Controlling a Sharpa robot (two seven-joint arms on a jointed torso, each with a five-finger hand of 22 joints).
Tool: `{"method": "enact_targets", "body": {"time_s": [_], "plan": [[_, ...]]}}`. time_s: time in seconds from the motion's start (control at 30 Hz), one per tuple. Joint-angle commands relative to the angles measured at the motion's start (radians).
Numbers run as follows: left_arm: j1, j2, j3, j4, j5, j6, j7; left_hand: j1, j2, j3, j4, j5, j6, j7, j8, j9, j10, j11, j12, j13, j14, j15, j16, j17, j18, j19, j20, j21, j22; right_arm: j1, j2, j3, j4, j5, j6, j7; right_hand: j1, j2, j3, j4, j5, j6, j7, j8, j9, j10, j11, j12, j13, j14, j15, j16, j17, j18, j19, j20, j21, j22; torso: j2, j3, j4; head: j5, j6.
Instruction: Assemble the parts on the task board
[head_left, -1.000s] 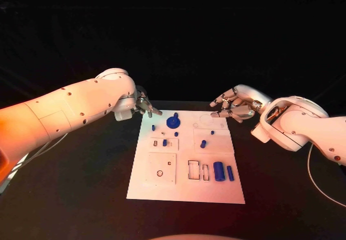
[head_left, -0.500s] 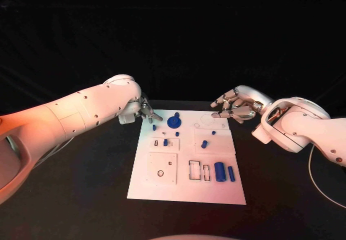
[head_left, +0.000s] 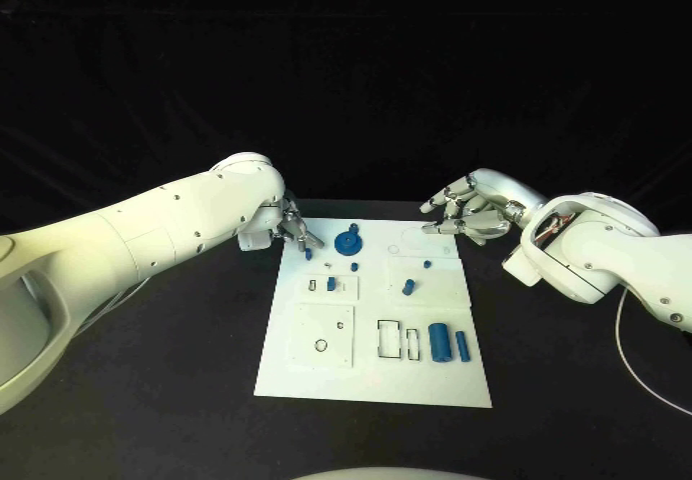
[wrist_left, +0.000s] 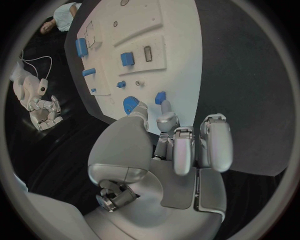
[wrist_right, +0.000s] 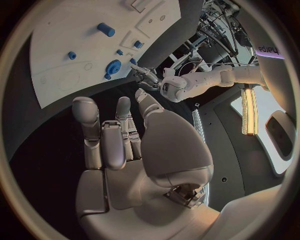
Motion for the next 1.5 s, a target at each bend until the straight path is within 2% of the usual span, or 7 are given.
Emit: {"method": "enact_targets", "body": {"time_s": [0.03,0.43,0.53,0.7,0.8,1.5], "plan": [[-0.001,0.002,0.000,-0.004,-0.006,0.025,-0.003,0.012,0.003,0.000,-0.005,0.006,0.008,0.000,0.007,-0.001,0.004,-0.002,0.007,0.000,0.104,-0.004,0.002,0.263,0.005,0.028,-0.003,0.004,0.045,0.000,0.001,0.000,0.001,-0.001,-0.004,0.008,0.002,0.006,0.001,0.001,0.003,-0.003,0.005,-0.001,-0.001,-0.007,0.003,-0.005,-0.001,0.031,-0.004,-0.004,0.001,0.008,-0.008,0.000,-0.006,0.000,0.000,-0.0002,0.0005,0.000,-0.001],[-0.002,0.002,0.000,-0.003,-0.006,0.032,-0.003,0.032,0.007,0.001,-0.009,0.006,0.014,-0.003,0.016,0.000,0.007,-0.004,0.011,0.003,0.104,-0.005,0.002,0.263,0.004,0.029,-0.004,0.004,0.047,0.000,0.003,0.000,-0.001,-0.001,-0.002,0.009,0.001,0.007,0.001,0.002,0.003,-0.003,0.005,0.000,-0.001,-0.007,0.003,-0.005,-0.001,0.030,-0.004,-0.005,-0.001,0.008,-0.008,0.000,-0.006,-0.001,0.000,-0.0009,0.0000,-0.001,-0.001],[-0.002,0.002,0.000,-0.003,-0.006,0.031,-0.003,0.043,0.010,0.003,-0.012,0.007,0.013,-0.003,0.019,0.001,0.007,-0.005,0.010,0.002,0.104,-0.006,0.002,0.263,0.004,0.029,-0.005,0.005,0.048,0.000,0.004,0.000,-0.001,-0.001,-0.002,0.009,0.001,0.007,0.001,0.002,0.003,-0.003,0.005,0.000,-0.001,-0.007,0.003,-0.005,-0.001,0.030,-0.004,-0.005,-0.001,0.008,-0.008,0.000,-0.006,-0.001,0.000,-0.0002,0.0005,-0.002,-0.001],[-0.003,0.005,0.000,-0.005,-0.006,0.025,-0.003,0.113,0.051,0.048,-0.042,0.011,0.008,-0.009,0.025,0.000,0.008,-0.010,0.012,0.003,0.104,-0.011,0.002,0.263,0.004,0.030,-0.009,0.004,0.050,0.000,0.005,0.000,-0.001,-0.001,-0.001,0.009,0.001,0.007,0.001,0.002,0.003,-0.003,0.005,0.000,-0.001,-0.007,0.003,-0.005,-0.001,0.030,-0.004,-0.005,-0.001,0.008,-0.008,0.000,-0.006,-0.001,0.000,-0.0003,0.0001,-0.002,-0.002],[-0.004,0.007,0.000,-0.007,-0.006,0.027,-0.003,0.128,0.059,0.061,-0.049,0.010,0.006,-0.010,0.026,-0.001,0.009,-0.011,0.014,0.004,0.104,-0.012,0.002,0.263,0.004,0.030,-0.010,0.005,0.051,0.000,0.006,0.000,-0.002,-0.001,-0.001,0.009,0.001,0.007,0.001,0.002,0.003,-0.003,0.005,0.000,-0.001,-0.007,0.003,-0.005,-0.001,0.030,-0.004,-0.005,-0.001,0.008,-0.008,0.000,-0.006,-0.001,0.000,-0.0002,-0.0005,-0.002,-0.003],[-0.010,0.017,0.000,-0.021,-0.006,0.055,-0.005,0.139,0.059,0.070,-0.057,0.005,0.012,-0.013,0.033,0.000,0.014,-0.014,0.018,0.009,0.104,-0.013,0.002,0.263,0.003,0.031,-0.011,0.007,0.054,0.000,0.004,0.000,0.001,-0.001,0.001,0.010,0.001,0.008,0.000,0.003,0.003,-0.002,0.004,0.000,-0.001,-0.006,0.003,-0.005,-0.003,0.031,-0.004,-0.005,-0.001,0.008,-0.008,0.000,-0.007,-0.001,0.000,0.0003,0.0007,-0.006,-0.008]]}}
